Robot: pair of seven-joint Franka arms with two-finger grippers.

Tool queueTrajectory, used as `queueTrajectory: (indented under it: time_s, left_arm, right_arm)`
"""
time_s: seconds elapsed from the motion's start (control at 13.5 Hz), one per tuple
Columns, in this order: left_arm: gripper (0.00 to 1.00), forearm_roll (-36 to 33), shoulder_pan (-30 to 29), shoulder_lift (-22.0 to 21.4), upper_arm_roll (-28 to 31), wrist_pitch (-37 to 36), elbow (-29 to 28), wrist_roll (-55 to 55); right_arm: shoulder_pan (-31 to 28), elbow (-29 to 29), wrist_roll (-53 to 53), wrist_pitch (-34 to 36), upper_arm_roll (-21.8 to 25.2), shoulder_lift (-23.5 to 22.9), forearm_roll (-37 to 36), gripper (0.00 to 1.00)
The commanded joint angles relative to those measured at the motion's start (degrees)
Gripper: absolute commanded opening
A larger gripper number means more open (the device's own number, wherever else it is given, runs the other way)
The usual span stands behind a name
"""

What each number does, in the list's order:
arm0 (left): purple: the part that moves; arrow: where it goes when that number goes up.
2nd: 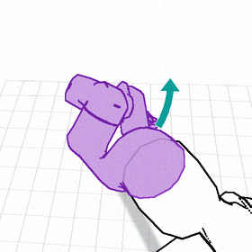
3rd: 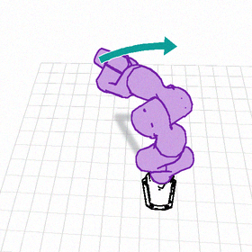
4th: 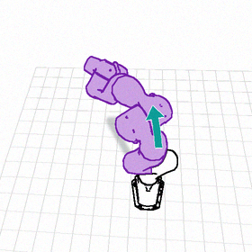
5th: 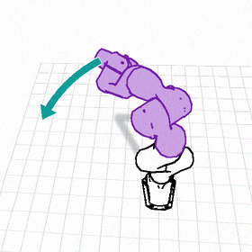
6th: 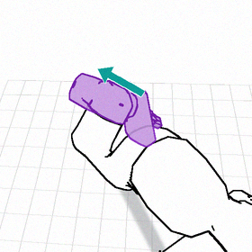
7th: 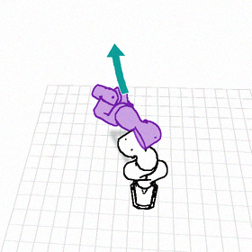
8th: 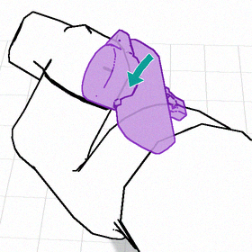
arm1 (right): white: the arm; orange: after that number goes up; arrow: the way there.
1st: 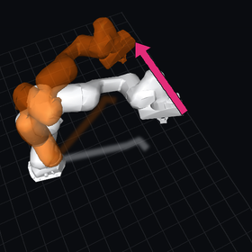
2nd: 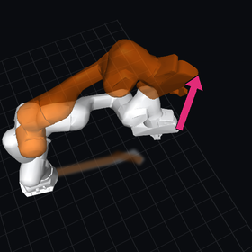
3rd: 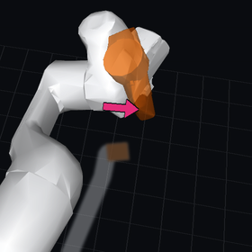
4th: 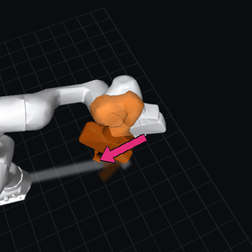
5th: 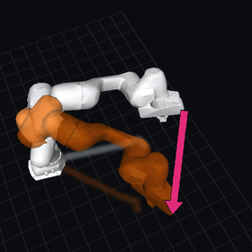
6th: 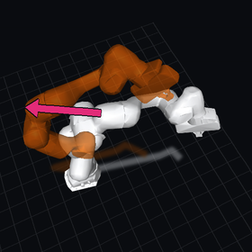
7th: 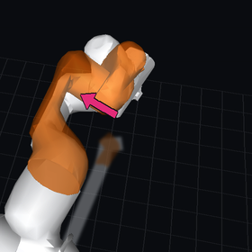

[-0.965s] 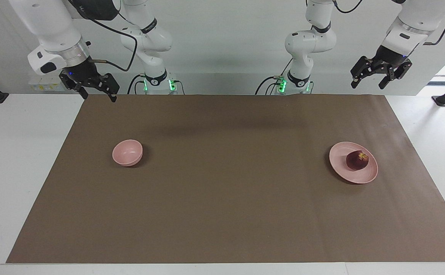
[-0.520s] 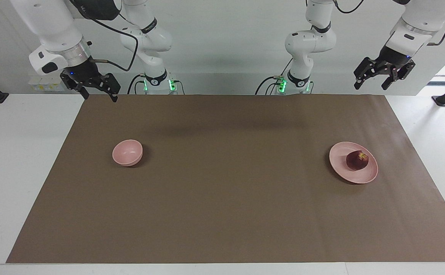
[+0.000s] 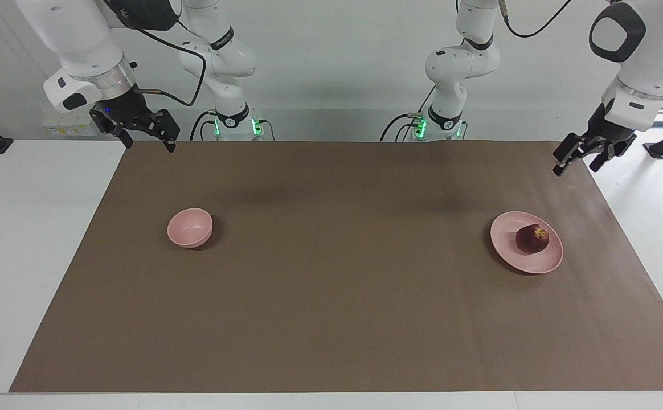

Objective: Move apple from plate to bowl
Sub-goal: 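Lower the left gripper onto the red apple on the pink plate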

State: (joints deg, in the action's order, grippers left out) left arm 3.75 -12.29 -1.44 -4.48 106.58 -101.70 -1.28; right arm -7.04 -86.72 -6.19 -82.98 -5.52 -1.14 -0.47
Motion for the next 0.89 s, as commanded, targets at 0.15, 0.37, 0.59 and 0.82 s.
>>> queueTrajectory:
  time_s: [0.15,0.37,0.59,0.82]
  left_arm:
    - [1.00,0.56,-1.59,5.12,-0.53,10.11,-3.66,0.14]
    - [1.00,0.56,-1.86,8.45,-0.53,16.71,-9.28,0.75]
    - [1.00,0.56,-1.86,11.19,-0.61,25.06,-14.29,1.19]
    - [1.00,0.65,-1.86,11.37,-0.61,26.57,-16.15,1.37]
  right_arm:
    - [0.10,-4.33,-2.85,-1.74,-0.64,3.16,1.35,1.00]
    - [0.19,-5.39,-4.88,-2.45,-0.72,3.87,2.31,1.00]
    - [0.19,-6.53,-8.56,-2.54,-0.72,4.48,3.72,1.00]
    - [1.50,-6.79,-12.51,-2.54,-0.72,4.57,4.25,1.00]
